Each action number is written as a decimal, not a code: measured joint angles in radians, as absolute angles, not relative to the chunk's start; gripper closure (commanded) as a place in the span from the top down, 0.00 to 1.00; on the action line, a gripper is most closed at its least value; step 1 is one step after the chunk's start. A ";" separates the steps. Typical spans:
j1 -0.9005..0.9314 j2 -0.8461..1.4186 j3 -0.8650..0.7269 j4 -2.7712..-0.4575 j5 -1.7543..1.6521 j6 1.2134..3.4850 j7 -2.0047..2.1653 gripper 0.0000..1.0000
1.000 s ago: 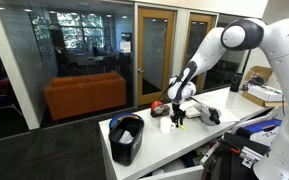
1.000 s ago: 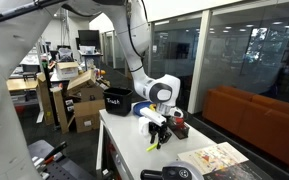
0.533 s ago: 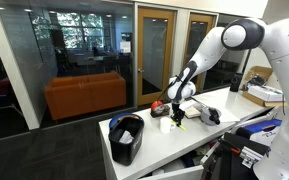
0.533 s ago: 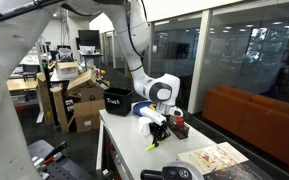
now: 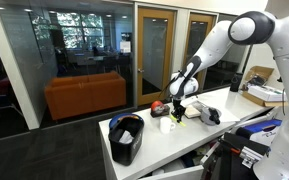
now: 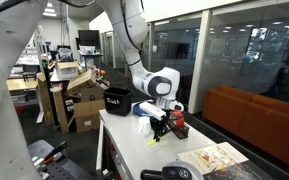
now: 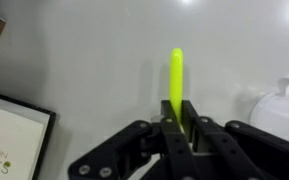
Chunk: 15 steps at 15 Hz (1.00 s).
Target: Put the yellow pen in the white mug
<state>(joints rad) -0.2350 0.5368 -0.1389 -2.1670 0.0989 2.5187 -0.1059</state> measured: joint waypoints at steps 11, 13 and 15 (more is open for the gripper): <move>-0.149 0.190 -0.160 -2.394 0.044 2.652 0.163 0.03; -0.106 0.137 -0.164 -2.431 -0.034 2.690 0.288 0.03; -0.067 0.095 -0.165 -2.461 -0.141 2.717 0.434 0.03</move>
